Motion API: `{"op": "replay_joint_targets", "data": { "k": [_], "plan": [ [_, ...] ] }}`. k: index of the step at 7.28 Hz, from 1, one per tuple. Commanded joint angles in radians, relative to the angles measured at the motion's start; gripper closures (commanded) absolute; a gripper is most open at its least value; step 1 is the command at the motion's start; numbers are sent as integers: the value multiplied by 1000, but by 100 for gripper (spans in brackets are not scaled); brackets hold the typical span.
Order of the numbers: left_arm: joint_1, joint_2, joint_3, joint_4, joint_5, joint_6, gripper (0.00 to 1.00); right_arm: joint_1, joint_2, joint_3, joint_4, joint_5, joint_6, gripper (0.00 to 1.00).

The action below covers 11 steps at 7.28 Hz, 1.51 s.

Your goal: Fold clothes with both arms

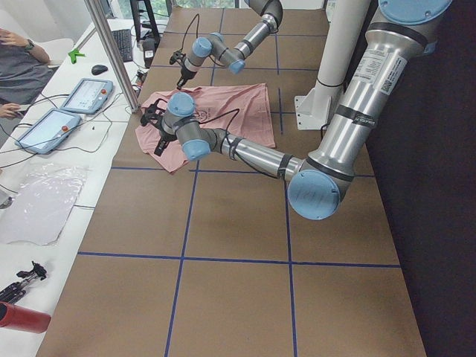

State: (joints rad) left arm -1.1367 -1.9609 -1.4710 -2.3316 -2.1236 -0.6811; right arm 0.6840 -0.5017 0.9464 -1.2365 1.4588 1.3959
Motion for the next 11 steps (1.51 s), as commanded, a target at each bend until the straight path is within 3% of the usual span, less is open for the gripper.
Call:
{"op": "replay_joint_targets", "data": {
  "k": [1, 2, 3, 4, 5, 7, 9, 11],
  "plan": [
    [2, -1, 3, 0, 1, 0, 1, 0, 9, -1, 0, 5, -4, 0],
    [5, -1, 11, 3, 11, -2, 1, 34, 14, 8, -1, 62, -82, 0],
    [30, -3, 17, 3, 51, -8, 1, 99, 6, 20, -8, 198, -157, 0],
    [43, -15, 37, 9, 53, -15, 6, 158, -71, 105, -5, 301, -273, 0],
    [43, -18, 59, 0, 69, -72, 22, 213, -178, 215, 2, 375, -381, 0],
    [136, -36, 84, -6, 245, -205, 26, 331, -332, 302, 23, 525, -614, 0],
    [192, -61, 209, -127, 354, -297, 27, 367, -415, 304, 151, 580, -660, 0],
    [216, -122, 322, -158, 421, -304, 29, 367, -417, 305, 155, 578, -655, 0]
  ]
}}
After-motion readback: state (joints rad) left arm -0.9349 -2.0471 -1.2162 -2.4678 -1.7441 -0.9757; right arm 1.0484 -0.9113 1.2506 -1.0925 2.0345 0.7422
